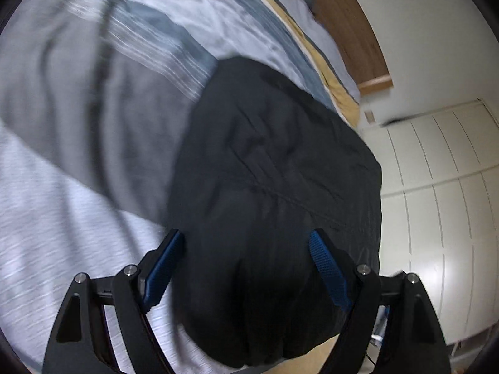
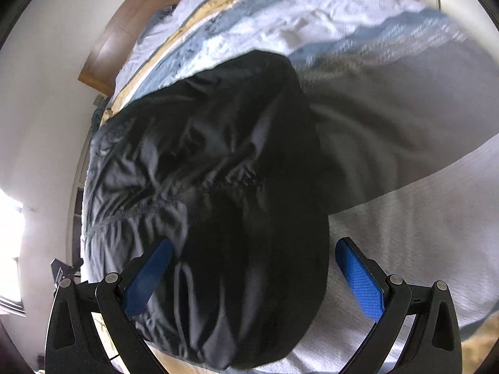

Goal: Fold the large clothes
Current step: 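Grasp the bundle edge with both grippers and lift it, flipping it over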

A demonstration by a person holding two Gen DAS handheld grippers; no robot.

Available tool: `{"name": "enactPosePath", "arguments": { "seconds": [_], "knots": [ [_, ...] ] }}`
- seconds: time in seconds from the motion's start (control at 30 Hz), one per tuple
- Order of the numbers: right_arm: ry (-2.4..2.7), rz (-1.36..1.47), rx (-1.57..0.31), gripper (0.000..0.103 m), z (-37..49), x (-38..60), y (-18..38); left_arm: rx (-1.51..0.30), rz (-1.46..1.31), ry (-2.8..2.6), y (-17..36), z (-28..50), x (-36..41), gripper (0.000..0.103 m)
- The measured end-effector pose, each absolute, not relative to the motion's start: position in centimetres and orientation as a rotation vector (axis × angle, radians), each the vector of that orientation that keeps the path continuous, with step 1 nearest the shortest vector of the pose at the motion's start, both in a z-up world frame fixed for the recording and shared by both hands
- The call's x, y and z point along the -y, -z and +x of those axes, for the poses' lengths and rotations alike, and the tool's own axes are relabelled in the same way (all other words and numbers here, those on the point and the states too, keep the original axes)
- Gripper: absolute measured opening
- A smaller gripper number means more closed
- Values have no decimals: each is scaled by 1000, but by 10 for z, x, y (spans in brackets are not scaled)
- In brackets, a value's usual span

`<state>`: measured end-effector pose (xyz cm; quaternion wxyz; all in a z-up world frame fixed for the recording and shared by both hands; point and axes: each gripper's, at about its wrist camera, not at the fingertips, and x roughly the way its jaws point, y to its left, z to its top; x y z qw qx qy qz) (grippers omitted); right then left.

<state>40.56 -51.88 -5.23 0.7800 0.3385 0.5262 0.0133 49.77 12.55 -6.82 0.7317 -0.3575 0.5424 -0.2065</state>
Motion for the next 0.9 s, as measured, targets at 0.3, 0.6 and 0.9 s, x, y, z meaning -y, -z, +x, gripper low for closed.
{"name": "enactPosePath", "arguments": {
  "seconds": [0.3,0.6,0.9],
  "knots": [
    [-204,997,-1204,103,416,519,121,-1247,-909,570,113,516,-110,88],
    [-357,1037,-1203,103,442,494,141,-1350,-980,650,142,523,-68,103],
    [-304,1010,-1178,103,445,482,149,-1343,-952,610,143,522,-41,103]
  ]
}}
